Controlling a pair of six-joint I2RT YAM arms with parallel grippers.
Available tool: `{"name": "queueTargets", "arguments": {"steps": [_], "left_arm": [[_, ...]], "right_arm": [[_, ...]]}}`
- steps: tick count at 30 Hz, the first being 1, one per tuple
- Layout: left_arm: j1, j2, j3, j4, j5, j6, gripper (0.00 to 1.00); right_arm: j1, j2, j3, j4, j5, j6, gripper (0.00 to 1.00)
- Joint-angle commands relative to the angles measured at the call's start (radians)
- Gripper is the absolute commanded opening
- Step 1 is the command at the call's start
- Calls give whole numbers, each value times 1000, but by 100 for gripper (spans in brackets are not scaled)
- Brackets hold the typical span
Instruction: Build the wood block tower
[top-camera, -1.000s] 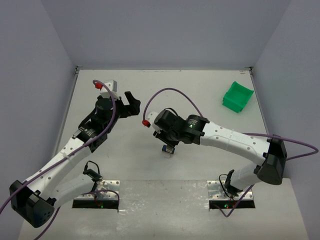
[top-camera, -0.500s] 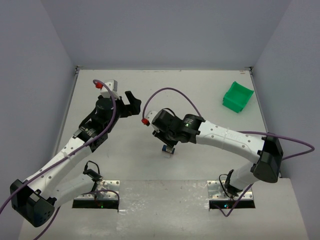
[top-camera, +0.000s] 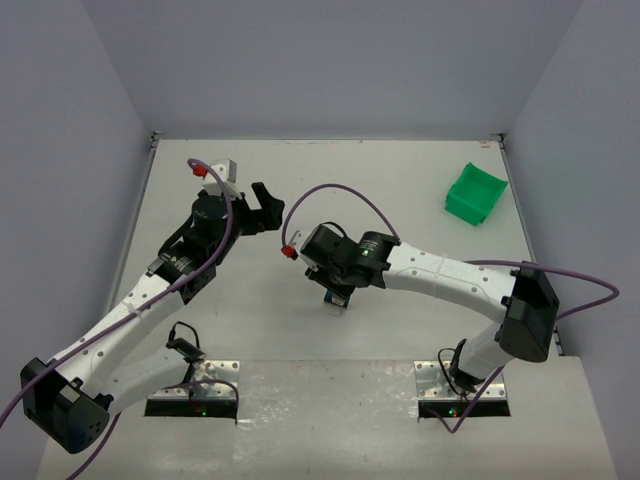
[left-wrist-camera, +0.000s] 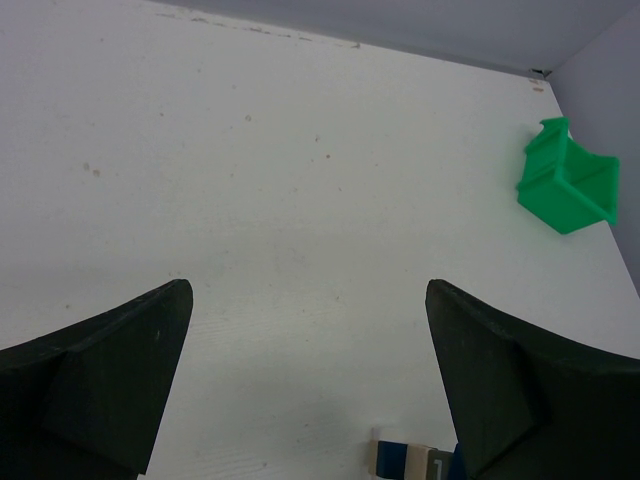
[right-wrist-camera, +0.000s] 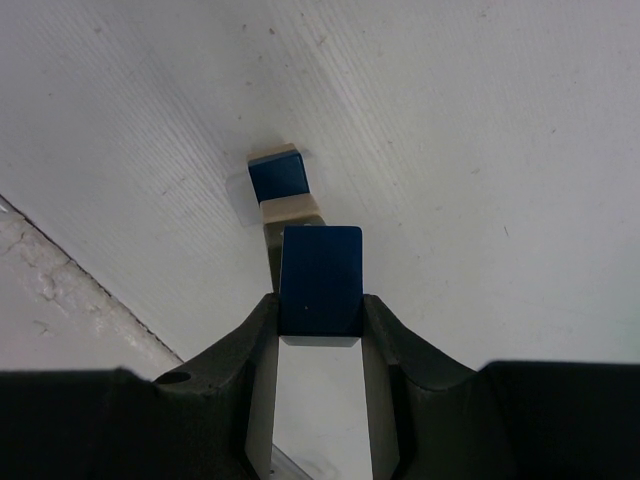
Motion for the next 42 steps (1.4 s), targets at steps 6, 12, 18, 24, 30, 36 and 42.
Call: {"name": "queueTargets", "arguments": {"steps": [6,12,18,24,30,36,42], "left_arm": [[14,-24,-13,56,20,2,100],[14,-26,-14,56,20,1,100],[14,-27,-14,56,20,2,100],[14,-27,-14,57,17,1,100],[15,-23,-12,58,15,3,100],[14,-21,-11,57,15,2,100],[14,-24,-12,56,8,2,100]], "right_arm": [[3,-14,-15,56,9,-28,19],[3,-5,-21,58,12,-19,21],[1,-10,-17,58,1,-17,22],[1,4,-19,58,-8,-15,23],[1,12,-19,58,-15,-16,23],[1,14,-19,59,-12,-16,23],[1,7,-31,74,-19,-32,24]]}}
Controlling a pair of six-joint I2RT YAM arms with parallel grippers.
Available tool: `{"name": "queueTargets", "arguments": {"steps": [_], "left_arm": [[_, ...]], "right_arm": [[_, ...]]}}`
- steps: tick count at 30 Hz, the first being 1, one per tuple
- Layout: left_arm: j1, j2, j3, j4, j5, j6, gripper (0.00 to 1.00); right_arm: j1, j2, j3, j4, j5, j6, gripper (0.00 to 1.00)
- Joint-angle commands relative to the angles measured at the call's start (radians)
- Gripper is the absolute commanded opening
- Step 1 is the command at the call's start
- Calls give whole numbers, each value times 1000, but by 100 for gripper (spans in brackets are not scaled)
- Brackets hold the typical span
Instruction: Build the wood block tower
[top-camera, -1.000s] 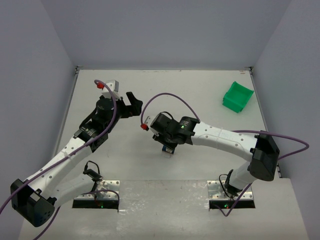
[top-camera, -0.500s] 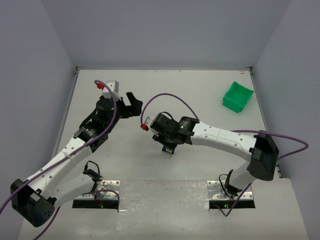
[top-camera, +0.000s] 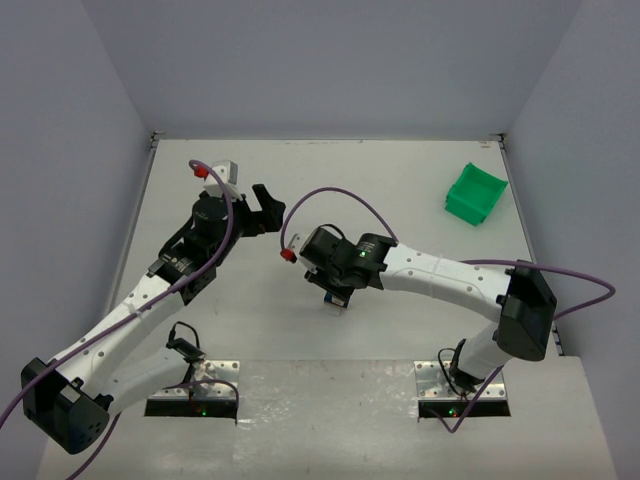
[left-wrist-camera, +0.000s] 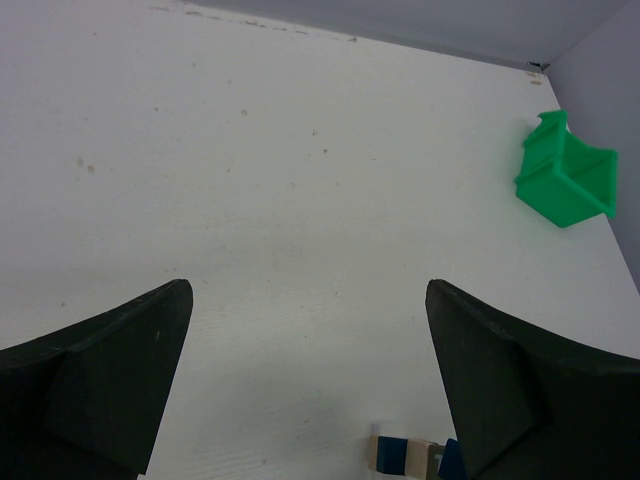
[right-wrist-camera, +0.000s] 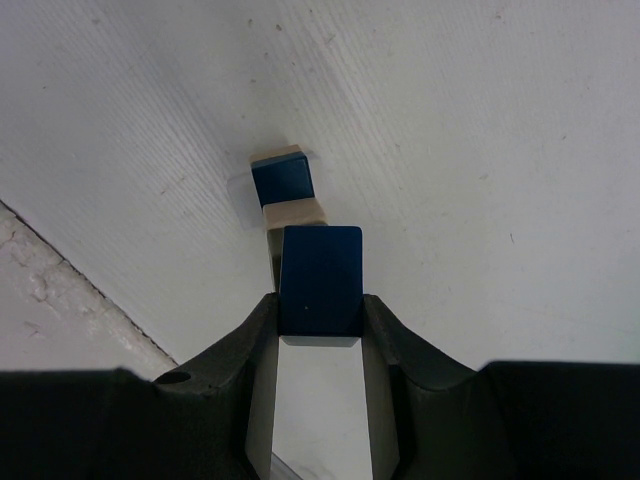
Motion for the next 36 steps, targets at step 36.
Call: {"name": "queueTargets", "arguments": {"steps": [36], "left_arm": [[15,-26,1,50,4,2,100]], "right_arm": [[1,-67,-46,76,-5,-46,55]]}}
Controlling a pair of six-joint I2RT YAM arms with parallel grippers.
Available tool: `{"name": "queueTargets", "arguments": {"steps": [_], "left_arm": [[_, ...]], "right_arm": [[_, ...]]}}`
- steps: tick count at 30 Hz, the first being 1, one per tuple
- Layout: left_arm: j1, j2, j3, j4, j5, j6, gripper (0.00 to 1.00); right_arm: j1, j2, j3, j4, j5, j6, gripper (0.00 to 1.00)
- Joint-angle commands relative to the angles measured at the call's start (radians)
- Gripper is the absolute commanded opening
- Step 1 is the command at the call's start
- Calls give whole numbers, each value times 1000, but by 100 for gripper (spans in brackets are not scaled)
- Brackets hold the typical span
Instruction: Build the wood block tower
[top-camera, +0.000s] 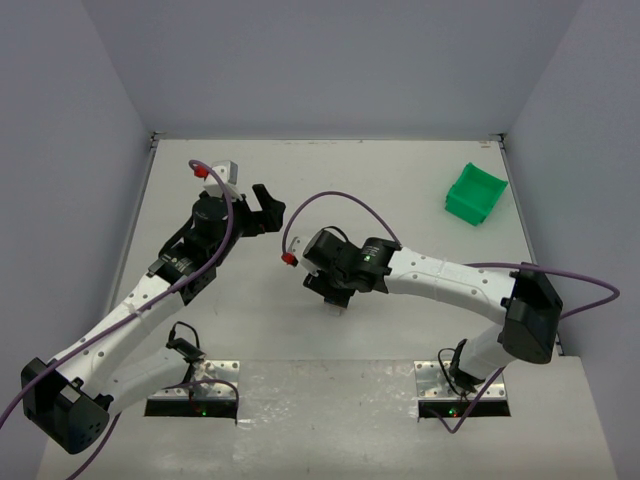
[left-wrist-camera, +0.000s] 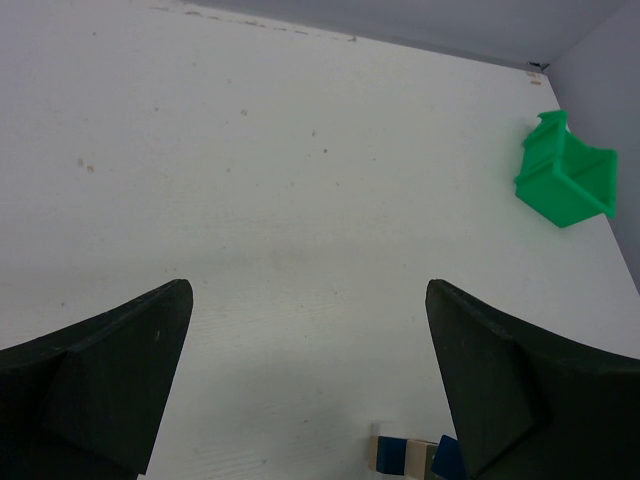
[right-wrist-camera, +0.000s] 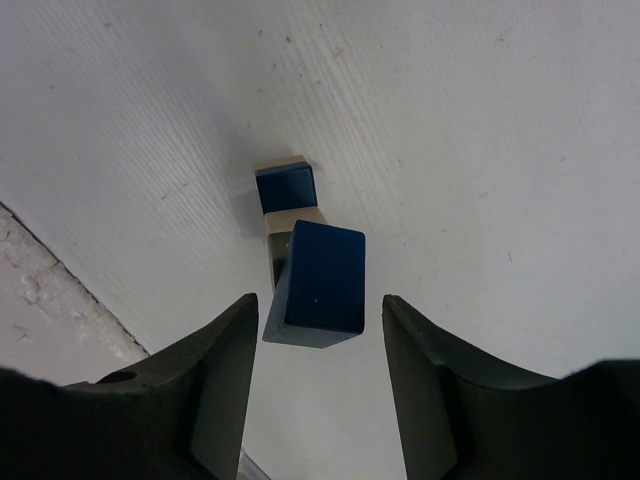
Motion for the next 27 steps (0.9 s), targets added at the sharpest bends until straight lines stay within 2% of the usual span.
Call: {"name": "queueTargets", "arguments": {"steps": [1,4,8,12,27], "left_arm": [[14,-25,1,49,5,2,100],[14,-24,1,51,5,3,100],[15,-24,-1,53,8,2,100],[14,-20,1,53,8,3,100],[14,-20,-2,57,10,5,100]], "right_arm": [[1,-34,10,6,17,4,57],[1,-35,14,3,23,5,59],[1,-37,16,-11,34,10,70],[1,-50,16,-25,58,21,98],[1,-81,-16,-64,113,47,99]]}}
